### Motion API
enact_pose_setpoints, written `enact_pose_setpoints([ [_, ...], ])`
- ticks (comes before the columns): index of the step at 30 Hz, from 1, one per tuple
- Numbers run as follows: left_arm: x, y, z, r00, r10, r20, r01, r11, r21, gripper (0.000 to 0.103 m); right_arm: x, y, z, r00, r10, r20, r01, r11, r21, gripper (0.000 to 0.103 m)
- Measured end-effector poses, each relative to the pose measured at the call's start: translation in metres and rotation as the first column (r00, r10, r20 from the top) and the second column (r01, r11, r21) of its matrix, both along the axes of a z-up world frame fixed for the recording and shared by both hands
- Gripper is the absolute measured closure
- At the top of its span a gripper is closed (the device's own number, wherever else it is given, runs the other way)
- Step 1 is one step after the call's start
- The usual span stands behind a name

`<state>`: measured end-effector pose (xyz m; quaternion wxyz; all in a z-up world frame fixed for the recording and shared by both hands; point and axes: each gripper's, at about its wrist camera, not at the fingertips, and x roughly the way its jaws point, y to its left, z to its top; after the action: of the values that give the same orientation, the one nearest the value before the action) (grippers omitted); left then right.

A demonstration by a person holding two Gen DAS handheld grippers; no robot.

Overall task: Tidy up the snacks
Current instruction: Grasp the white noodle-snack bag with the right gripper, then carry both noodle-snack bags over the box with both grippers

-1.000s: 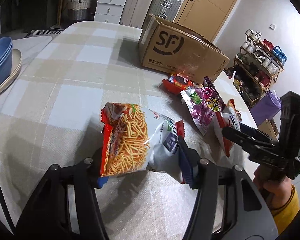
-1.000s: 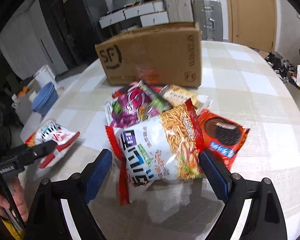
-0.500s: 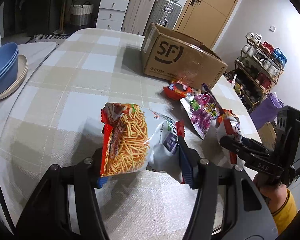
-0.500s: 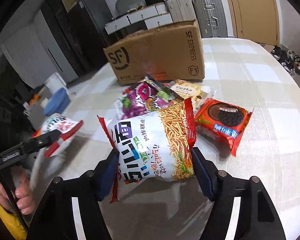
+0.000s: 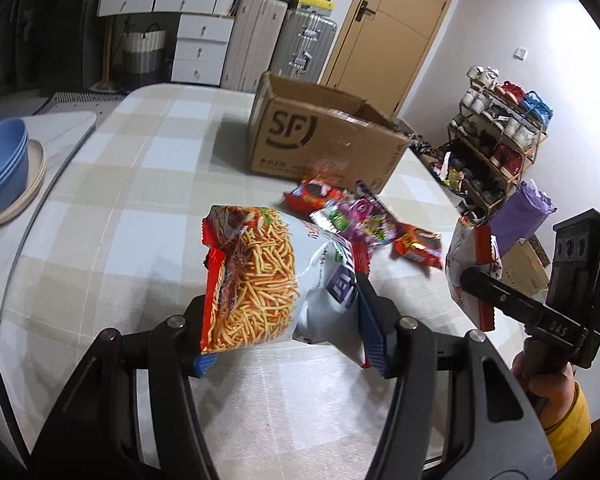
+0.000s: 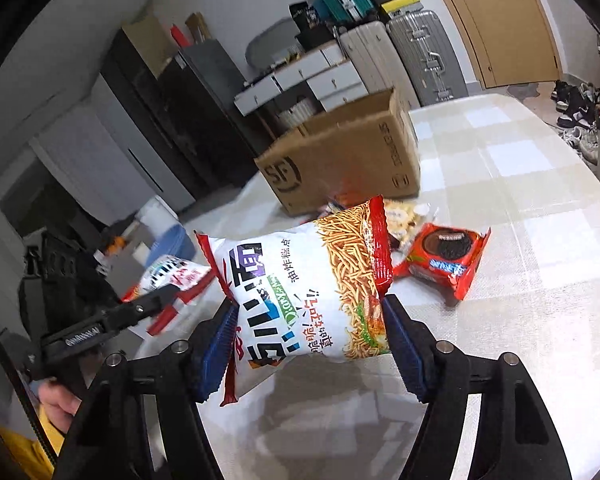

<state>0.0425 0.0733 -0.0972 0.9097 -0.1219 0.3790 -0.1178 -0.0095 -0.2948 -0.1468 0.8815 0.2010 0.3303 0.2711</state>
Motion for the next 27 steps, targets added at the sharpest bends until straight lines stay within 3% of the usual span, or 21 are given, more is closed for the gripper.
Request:
enact_pose_setpoints([
  [6, -0.016, -0.010, 0.023, 0.999, -0.018, 0.037, 0.017, 1.000, 0.009, 0.048, -0.023, -0.008, 0.027, 0.997, 0.015, 0.071, -0.019, 0.998, 0.056, 0.032],
  [11, -0.034, -0.015, 0.041, 0.998, -0.029, 0.064, 0.029, 1.000, 0.008, 0.048, -0.042, -0.007, 0.041, 0.992, 0.030, 0.121, -0.033, 0.999, 0.022, 0.032],
  [27, -0.068, -0.027, 0.064, 0.992, -0.066, 0.109, 0.066, 0.998, 0.005, 0.048, -0.053, -0.004, 0.055, 0.987, 0.041, 0.154, -0.045, 0.999, 0.023, 0.031],
])
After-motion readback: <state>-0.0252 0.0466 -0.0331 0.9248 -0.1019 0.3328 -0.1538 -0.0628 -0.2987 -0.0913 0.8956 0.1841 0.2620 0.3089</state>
